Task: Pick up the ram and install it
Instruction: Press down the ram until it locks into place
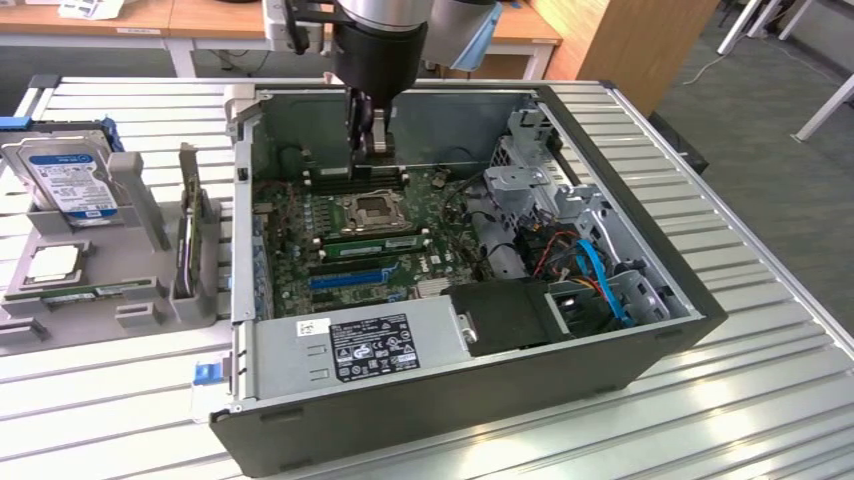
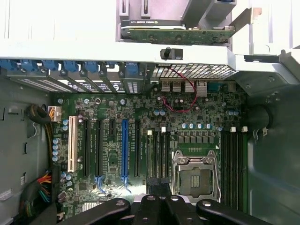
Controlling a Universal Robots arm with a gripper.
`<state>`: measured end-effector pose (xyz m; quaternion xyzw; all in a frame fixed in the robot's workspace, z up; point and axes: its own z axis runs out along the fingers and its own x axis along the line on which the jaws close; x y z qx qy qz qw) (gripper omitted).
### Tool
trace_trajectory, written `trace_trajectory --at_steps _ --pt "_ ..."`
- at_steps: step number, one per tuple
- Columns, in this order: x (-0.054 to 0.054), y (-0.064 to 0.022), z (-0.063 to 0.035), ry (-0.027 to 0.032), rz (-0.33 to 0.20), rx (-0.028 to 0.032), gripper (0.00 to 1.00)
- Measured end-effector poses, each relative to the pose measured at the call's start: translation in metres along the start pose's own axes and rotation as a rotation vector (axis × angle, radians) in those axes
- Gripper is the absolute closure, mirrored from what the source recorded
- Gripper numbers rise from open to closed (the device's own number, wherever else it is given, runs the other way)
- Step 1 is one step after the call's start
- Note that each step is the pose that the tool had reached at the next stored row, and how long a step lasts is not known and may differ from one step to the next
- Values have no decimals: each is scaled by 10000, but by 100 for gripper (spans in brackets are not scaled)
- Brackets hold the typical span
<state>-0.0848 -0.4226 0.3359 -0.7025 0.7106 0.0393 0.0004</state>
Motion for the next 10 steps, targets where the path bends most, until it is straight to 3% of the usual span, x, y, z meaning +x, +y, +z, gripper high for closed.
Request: trace_trajectory --at_steps 10 --pt "-1 -95 -5 -1 1 0 90"
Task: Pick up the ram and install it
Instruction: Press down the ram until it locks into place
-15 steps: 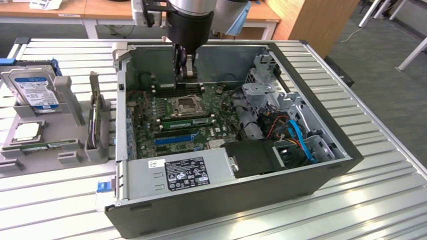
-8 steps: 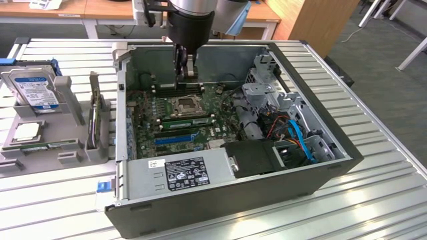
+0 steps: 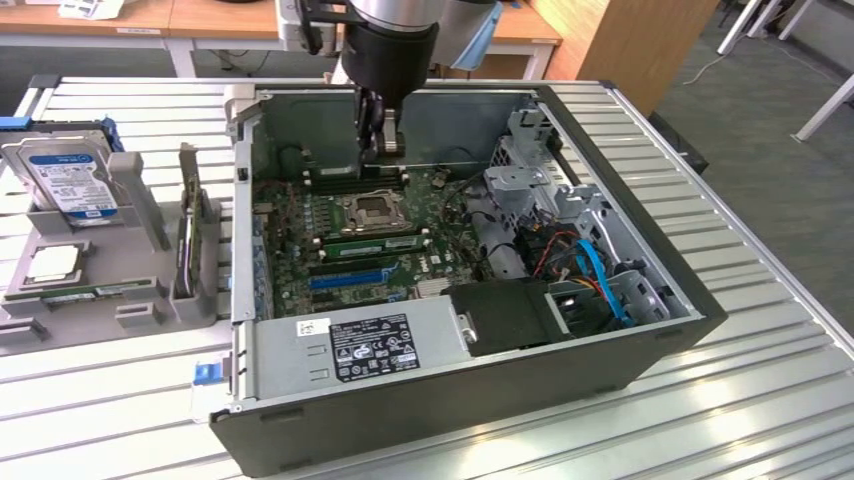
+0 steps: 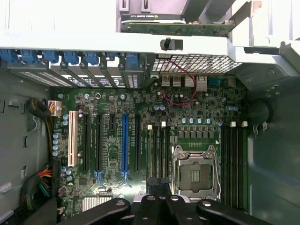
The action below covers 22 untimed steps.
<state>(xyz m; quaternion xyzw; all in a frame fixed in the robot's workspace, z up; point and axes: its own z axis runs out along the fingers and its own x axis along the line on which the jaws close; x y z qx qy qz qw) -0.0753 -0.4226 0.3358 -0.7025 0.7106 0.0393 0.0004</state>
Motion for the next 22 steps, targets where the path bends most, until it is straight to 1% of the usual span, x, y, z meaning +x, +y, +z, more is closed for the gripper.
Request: trace_trajectory --at_steps 11,22 --pt "-2 -133 -7 -1 0 0 90" --pt "-3 -240 -13 0 -1 0 90"
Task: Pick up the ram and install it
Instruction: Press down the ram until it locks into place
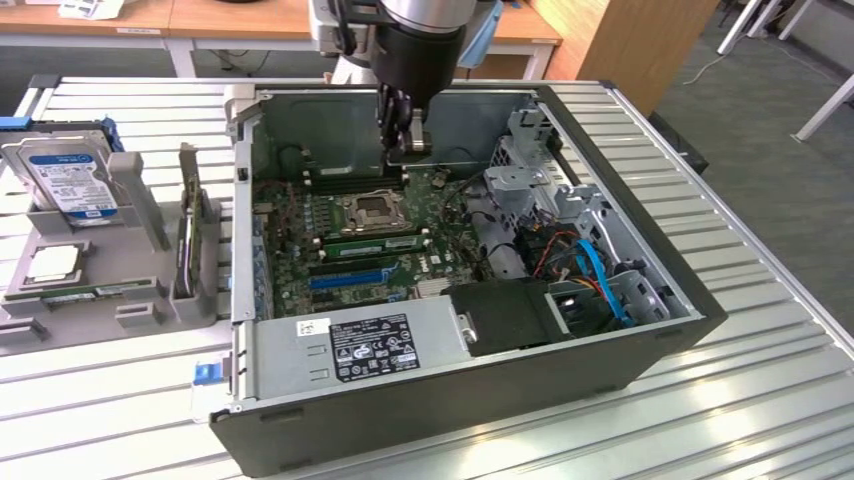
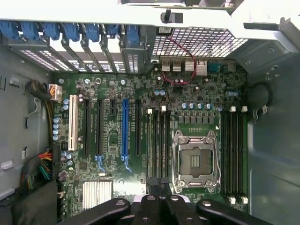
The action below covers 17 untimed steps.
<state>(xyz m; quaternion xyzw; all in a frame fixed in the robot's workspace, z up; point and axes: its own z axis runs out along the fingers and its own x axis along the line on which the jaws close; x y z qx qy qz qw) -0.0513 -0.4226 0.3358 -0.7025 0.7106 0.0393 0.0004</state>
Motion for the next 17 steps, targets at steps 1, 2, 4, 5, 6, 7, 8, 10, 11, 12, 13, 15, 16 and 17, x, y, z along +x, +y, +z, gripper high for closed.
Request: trace_trajectory --at_steps 1,2,4,5,6,7,8,10,11,12,13,15,16,17 --pt "0 -8 0 0 0 0 90" --pt "0 -17 -1 0 1 0 90" --pt "0 -32 -2 0 0 0 90" --pt "0 -39 -2 0 0 0 90" --pt "0 -43 -2 0 0 0 90" --pt "-1 -45 -2 -1 0 0 90" --pt "-1 -45 -2 0 0 0 90" --pt "-1 -45 -3 0 0 0 90" --pt "-1 -45 -2 0 0 0 90" --pt "-1 -45 -2 -1 0 0 90" --pt "-1 -45 -2 0 0 0 90" --pt "-1 -45 -2 0 1 0 90" --pt "-1 -45 -2 0 1 0 90" --pt "-1 -45 -2 0 0 1 90"
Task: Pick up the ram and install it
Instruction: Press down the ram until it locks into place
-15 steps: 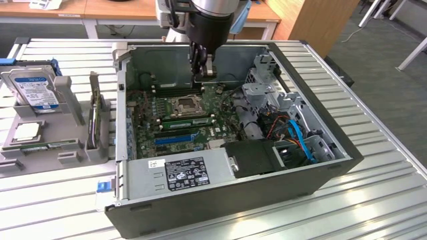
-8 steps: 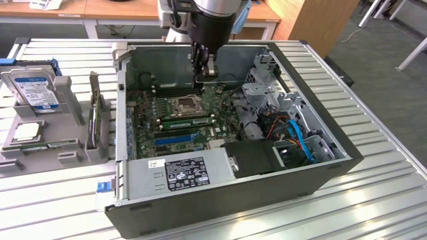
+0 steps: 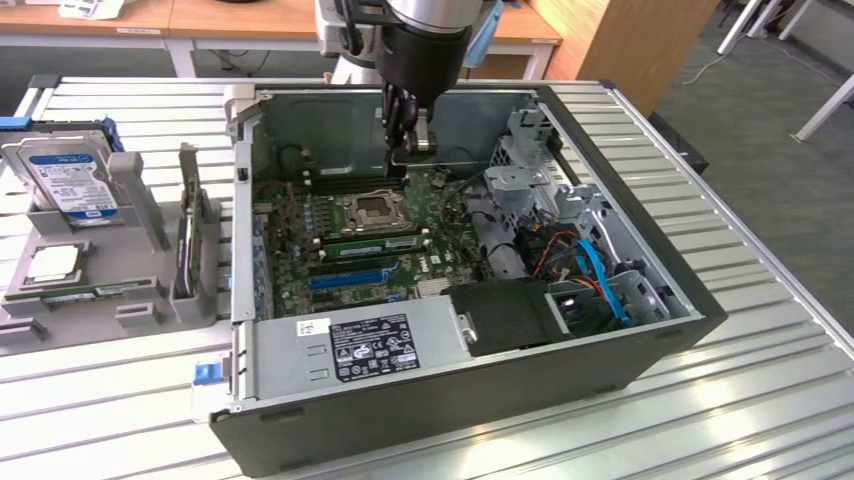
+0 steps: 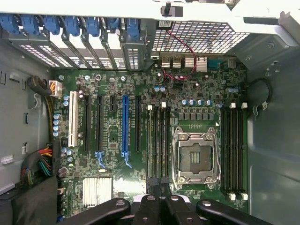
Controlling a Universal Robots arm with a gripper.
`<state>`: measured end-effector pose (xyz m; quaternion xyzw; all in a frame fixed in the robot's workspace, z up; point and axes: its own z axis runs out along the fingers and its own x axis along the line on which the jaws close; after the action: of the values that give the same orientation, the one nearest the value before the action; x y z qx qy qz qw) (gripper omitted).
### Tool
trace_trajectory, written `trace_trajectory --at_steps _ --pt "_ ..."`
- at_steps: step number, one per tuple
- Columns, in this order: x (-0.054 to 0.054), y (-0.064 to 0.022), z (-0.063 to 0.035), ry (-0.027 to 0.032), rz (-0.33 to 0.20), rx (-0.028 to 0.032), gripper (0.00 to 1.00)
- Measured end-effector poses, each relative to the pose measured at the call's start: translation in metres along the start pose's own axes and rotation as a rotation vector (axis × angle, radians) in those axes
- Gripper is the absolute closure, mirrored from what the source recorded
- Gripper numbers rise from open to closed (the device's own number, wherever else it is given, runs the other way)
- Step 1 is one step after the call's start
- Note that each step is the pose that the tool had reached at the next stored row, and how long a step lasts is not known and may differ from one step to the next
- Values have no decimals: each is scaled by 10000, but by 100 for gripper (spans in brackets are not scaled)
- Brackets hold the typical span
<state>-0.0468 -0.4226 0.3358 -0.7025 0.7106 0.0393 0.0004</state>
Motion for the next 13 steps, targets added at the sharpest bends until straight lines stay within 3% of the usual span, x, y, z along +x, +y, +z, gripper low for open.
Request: trace_trajectory --at_steps 13 --pt "0 0 0 -35 606 33 90"
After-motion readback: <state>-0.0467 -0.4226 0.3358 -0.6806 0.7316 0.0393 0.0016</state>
